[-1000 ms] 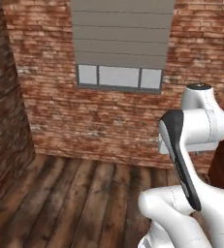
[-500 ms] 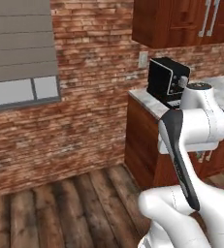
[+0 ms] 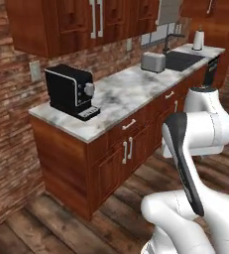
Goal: Place the sponge inside the microwave to prepare for sanitizing.
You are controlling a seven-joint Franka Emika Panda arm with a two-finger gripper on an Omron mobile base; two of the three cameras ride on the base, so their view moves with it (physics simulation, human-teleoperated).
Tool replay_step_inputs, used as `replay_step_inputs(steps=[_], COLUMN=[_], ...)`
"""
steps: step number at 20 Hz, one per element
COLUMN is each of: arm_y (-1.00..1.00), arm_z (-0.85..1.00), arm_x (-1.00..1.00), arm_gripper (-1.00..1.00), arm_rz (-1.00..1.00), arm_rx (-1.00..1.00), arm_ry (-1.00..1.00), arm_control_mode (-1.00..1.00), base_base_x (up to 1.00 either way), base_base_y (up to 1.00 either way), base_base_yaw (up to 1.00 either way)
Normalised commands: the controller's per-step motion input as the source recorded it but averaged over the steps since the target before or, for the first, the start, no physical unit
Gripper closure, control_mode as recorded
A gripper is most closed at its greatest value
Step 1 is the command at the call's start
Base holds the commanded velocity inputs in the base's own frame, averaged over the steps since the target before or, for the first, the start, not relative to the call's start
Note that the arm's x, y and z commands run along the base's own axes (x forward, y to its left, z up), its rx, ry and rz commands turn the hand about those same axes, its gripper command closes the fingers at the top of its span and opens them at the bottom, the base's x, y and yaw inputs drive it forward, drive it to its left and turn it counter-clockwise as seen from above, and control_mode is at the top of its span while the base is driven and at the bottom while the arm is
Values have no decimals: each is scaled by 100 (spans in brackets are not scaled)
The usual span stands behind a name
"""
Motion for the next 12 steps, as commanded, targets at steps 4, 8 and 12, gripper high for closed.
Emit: replay_step_inputs(steps=[4, 8, 12], arm_y=[0, 0, 0], arm_z=[0, 0, 0], arm_x=[0, 0, 0], arm_gripper=[-100, -100, -100], arm_rz=[0, 0, 0], arm_rx=[0, 0, 0], arm_ry=[0, 0, 0], arm_control_mode=[100, 100, 100], base_base_x=[29, 31, 32], base_base_y=[-53, -51, -49], base_base_yaw=[-78, -76, -74])
